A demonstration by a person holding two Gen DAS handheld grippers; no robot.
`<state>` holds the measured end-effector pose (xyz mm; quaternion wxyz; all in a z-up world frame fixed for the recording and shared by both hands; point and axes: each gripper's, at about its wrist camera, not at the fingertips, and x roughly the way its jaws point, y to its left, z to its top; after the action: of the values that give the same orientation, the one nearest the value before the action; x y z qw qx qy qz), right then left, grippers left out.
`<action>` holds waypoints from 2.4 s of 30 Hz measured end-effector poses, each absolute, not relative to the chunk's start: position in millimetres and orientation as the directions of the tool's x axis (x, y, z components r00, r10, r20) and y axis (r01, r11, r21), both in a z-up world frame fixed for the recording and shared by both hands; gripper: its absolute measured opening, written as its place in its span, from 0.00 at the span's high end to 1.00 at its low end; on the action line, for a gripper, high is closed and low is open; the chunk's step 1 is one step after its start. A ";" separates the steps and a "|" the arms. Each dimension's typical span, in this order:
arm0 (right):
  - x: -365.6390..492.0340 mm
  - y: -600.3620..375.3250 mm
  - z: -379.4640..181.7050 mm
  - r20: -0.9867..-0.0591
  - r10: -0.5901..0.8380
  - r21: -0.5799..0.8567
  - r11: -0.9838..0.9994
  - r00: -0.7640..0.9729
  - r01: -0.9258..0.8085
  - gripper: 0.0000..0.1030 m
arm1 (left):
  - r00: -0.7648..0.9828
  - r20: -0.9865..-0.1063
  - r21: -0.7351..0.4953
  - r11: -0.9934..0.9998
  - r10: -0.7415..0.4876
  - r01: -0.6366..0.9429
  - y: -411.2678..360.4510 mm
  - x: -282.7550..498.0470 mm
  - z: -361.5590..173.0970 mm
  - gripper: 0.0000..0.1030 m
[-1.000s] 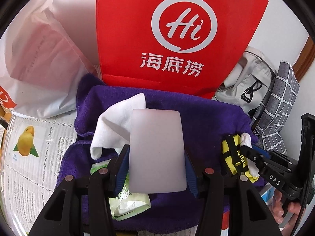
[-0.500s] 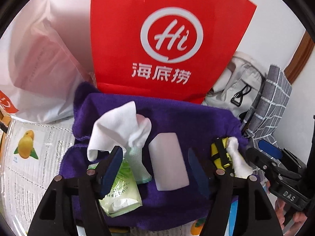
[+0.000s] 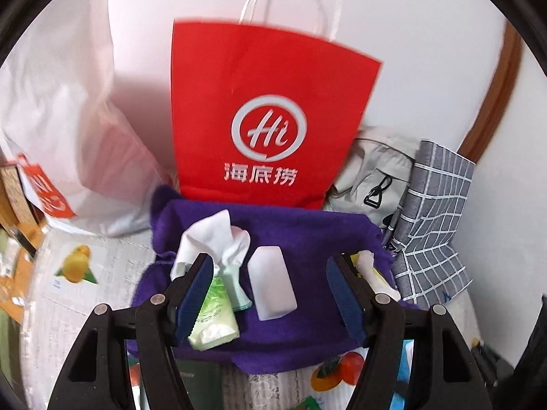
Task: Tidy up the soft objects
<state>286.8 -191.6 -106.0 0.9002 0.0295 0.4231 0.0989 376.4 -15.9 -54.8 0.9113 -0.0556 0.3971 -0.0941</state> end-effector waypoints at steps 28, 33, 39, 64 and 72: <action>219.6 -113.2 -214.4 -0.858 0.118 -0.002 0.973 0.500 -0.232 0.42 | 0.637 -0.744 -0.193 0.978 -0.201 0.084 92.4 207.9 -110.4 0.35; 231.6 -121.2 -208.0 -0.863 0.170 0.072 0.974 0.476 -0.216 0.75 | 0.625 -0.755 -0.196 0.978 -0.199 0.076 98.0 194.5 -114.7 0.35; 213.3 -122.6 -178.6 -0.817 0.202 0.106 0.974 0.540 -0.202 0.77 | 0.595 -0.781 -0.186 0.980 -0.190 0.068 98.7 172.7 -125.0 0.35; 91.0 -201.2 -155.7 -0.754 0.091 0.043 0.995 0.651 -0.089 0.77 | 0.396 -0.865 -0.261 0.950 -0.308 0.169 3.5 131.4 -186.6 0.35; 79.5 -231.1 -189.2 -0.797 0.088 0.082 0.996 0.598 -0.037 0.77 | 0.447 -0.865 -0.163 0.971 -0.227 0.177 -21.9 134.2 -186.1 0.74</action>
<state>79.5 -231.1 -189.2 0.8933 0.0284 0.4472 0.0350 134.2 -21.9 -186.1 0.8504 -0.0241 0.5121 -0.1188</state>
